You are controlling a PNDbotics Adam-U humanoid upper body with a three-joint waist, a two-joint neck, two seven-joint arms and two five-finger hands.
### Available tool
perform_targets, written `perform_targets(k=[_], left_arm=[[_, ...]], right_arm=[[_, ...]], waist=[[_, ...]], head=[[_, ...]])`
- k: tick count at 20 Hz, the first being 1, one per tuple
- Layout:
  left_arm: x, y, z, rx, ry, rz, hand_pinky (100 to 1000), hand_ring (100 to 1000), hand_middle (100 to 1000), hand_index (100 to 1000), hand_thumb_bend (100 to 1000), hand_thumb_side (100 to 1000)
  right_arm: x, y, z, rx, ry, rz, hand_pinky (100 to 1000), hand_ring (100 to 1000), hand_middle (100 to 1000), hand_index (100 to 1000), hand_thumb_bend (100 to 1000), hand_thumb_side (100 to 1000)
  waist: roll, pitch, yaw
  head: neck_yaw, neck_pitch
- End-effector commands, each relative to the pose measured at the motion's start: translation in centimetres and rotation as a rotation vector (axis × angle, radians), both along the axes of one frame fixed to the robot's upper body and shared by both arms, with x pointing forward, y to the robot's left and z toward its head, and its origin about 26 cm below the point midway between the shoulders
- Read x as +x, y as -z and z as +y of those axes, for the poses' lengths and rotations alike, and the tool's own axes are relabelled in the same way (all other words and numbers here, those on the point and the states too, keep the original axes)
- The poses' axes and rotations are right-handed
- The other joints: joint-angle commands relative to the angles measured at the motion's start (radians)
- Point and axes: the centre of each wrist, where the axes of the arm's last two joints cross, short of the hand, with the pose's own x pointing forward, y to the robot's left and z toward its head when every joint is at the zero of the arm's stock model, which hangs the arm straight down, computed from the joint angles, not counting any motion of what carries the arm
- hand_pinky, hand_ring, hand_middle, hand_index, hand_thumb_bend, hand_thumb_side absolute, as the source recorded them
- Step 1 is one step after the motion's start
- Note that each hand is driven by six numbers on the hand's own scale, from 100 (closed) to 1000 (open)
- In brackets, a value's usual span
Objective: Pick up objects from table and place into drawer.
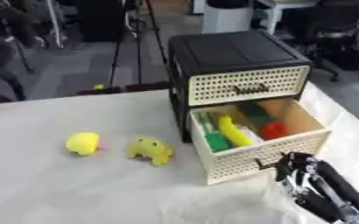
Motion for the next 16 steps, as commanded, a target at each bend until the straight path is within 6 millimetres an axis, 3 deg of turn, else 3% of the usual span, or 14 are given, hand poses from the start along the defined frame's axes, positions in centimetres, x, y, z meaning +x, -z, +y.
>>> perform_targets(k=[1,6,16], left_arm=[[-0.9,-0.7,0.5,-0.022,-0.033,-0.040,530,548,526,725,512,774],[-1.7,0.2,0.7,-0.070,-0.070,-0.054,532,550,527,726,515,768],[-2.1,1.2,1.2,-0.118,-0.090,-0.074,532,550,527,727,514,767]], right_arm=[[0.8,-0.9,-0.8,-0.048,0.023,-0.020,435,664,743,601,100,1000],[1.7,-0.7,-0.9,-0.084,0.047,-0.023,446,685,755,617,100,1000],[3.3,0.8,-1.5,-0.178,0.080,0.027,469,707,758,630,100,1000]], waist=[[0.004,-0.012,0.013],[0.012,-0.011,0.054],[0.024,-0.013,0.084]], head=[[-0.005,0.018],[-0.019,0.030],[-0.031,0.041]])
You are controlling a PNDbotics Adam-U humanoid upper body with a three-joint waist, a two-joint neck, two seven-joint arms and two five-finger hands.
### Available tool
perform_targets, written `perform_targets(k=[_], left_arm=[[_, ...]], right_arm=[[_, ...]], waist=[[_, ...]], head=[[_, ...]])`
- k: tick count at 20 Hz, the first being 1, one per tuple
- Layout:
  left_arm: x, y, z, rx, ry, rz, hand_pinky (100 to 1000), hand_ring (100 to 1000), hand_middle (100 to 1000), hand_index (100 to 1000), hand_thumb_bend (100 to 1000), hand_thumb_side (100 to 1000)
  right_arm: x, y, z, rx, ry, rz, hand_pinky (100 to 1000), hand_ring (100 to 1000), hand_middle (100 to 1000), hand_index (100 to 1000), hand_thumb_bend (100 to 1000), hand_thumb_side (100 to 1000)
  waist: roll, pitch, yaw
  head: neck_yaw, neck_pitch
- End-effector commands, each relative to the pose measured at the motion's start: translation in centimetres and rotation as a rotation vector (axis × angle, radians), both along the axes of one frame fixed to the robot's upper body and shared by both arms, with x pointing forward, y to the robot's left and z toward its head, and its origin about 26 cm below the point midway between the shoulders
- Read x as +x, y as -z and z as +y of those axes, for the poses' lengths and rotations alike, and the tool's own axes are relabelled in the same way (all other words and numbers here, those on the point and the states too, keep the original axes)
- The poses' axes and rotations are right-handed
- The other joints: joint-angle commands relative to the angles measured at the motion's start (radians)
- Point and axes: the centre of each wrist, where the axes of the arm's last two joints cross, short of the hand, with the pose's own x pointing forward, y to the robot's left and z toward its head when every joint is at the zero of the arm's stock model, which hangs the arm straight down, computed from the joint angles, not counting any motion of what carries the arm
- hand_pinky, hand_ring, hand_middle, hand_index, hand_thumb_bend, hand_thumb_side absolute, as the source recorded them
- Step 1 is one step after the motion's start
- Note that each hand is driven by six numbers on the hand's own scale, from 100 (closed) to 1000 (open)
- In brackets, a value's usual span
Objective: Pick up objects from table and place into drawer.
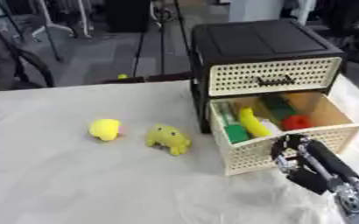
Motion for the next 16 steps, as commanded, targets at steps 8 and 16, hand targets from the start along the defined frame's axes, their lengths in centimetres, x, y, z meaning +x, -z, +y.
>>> perform_targets(k=[8,16], left_arm=[[-0.4,-0.3,0.1,-0.009,-0.006,-0.031,529,547,522,726,506,773],[-0.3,0.2,-0.4,-0.026,0.019,-0.015,527,545,521,725,502,780]], right_arm=[[2.2,-0.4,-0.6,-0.065,0.065,-0.014,490,733,772,645,100,1000],[4.2,-2.3,0.3,-0.070,0.072,-0.072,491,732,774,653,100,1000]], waist=[[0.009,-0.004,0.030],[0.014,-0.004,0.061]], head=[[-0.017,0.010],[-0.035,0.007]])
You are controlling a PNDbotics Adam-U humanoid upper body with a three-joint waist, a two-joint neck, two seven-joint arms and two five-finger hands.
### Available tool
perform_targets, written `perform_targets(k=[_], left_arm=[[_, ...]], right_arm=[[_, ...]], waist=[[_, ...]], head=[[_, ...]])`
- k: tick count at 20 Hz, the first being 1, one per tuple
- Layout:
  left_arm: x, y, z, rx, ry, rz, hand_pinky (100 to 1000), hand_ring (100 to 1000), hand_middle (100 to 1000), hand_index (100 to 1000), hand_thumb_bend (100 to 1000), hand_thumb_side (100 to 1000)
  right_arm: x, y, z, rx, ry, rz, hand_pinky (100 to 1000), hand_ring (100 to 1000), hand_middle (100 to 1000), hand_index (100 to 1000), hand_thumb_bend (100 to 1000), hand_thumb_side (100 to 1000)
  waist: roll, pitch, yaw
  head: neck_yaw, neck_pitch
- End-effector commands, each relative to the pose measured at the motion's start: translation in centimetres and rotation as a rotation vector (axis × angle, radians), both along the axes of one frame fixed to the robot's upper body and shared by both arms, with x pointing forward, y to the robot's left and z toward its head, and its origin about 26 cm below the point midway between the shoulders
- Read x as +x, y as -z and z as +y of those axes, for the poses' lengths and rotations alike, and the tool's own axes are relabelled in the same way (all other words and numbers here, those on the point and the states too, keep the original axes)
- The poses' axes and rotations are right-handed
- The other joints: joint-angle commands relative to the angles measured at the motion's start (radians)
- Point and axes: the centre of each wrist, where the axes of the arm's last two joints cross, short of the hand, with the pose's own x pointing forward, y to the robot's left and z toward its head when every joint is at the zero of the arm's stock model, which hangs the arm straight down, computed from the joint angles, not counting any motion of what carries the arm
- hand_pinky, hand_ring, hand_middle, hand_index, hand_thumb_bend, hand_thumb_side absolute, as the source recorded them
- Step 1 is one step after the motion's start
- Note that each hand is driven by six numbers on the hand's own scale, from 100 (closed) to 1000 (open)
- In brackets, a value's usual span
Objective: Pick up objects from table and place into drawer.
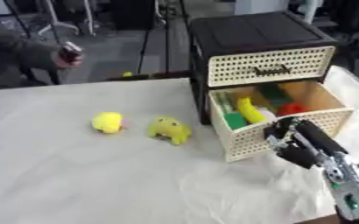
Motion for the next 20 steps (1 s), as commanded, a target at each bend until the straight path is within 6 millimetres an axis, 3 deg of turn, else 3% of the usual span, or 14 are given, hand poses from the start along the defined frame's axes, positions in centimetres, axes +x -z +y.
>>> perform_targets(k=[1,20], left_arm=[[-0.2,-0.8,-0.1,0.017,0.014,-0.021,528,545,521,725,502,780],[0.0,-0.5,-0.6,0.012,0.040,-0.013,527,544,519,723,485,783]], right_arm=[[1.0,-1.4,0.3,-0.008,0.009,-0.039,491,732,774,653,100,1000],[2.4,-2.3,1.8,0.000,0.007,-0.054,489,734,777,653,100,1000]], waist=[[0.001,-0.004,0.012],[0.012,-0.003,0.045]], head=[[-0.008,-0.002],[-0.026,-0.012]])
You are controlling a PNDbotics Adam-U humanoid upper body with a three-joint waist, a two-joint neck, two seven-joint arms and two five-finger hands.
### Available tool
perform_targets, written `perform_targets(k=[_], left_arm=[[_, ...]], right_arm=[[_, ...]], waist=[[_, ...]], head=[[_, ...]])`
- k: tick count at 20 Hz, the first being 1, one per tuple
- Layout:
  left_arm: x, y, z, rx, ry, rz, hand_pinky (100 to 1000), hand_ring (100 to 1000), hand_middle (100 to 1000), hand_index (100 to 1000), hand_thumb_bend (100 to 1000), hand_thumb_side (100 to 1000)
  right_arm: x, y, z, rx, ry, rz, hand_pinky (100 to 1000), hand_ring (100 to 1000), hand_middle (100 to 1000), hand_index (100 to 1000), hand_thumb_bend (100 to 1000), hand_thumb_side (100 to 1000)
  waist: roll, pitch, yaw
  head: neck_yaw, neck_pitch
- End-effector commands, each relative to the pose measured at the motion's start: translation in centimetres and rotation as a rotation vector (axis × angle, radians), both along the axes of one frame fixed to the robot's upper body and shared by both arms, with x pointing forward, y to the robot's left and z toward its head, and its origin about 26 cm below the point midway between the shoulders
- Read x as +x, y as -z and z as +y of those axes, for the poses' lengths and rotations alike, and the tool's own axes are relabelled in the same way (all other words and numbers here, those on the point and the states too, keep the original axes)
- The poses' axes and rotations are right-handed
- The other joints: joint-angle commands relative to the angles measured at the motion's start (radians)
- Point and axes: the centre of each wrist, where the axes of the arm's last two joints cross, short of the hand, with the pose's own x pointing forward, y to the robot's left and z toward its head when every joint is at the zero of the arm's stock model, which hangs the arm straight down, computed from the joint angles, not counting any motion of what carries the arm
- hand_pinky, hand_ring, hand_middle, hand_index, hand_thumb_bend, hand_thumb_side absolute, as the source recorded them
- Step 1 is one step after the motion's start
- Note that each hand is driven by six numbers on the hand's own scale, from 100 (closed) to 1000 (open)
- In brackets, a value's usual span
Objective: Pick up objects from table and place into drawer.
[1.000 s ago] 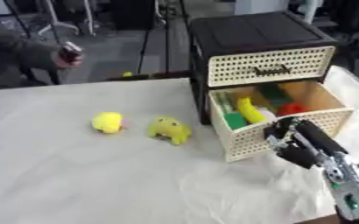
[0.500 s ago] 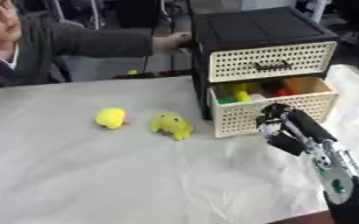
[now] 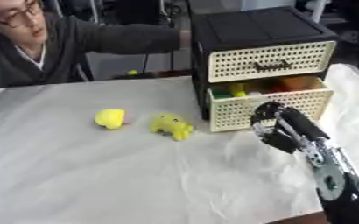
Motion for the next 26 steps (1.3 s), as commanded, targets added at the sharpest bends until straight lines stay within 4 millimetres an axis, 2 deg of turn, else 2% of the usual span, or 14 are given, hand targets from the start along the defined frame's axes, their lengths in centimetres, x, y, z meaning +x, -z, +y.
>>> perform_targets(k=[1,14,26], left_arm=[[-0.1,-0.9,-0.2,0.018,0.014,-0.025,527,544,519,723,484,783],[0.1,-0.9,-0.7,-0.002,0.048,-0.033,527,543,518,722,478,781],[0.2,-0.8,-0.9,-0.015,0.064,-0.037,524,540,515,721,481,782]], right_arm=[[0.8,-1.6,0.1,-0.012,0.002,-0.033,489,734,777,654,100,1000],[2.4,-3.1,0.3,-0.053,0.010,-0.054,492,739,778,661,100,1000],[3.3,-4.1,-1.6,-0.135,0.080,-0.083,503,746,774,676,100,1000]], waist=[[0.001,-0.009,0.006],[0.014,-0.002,0.053],[0.023,0.007,0.094]], head=[[-0.004,-0.011],[-0.023,-0.028],[-0.048,-0.042]])
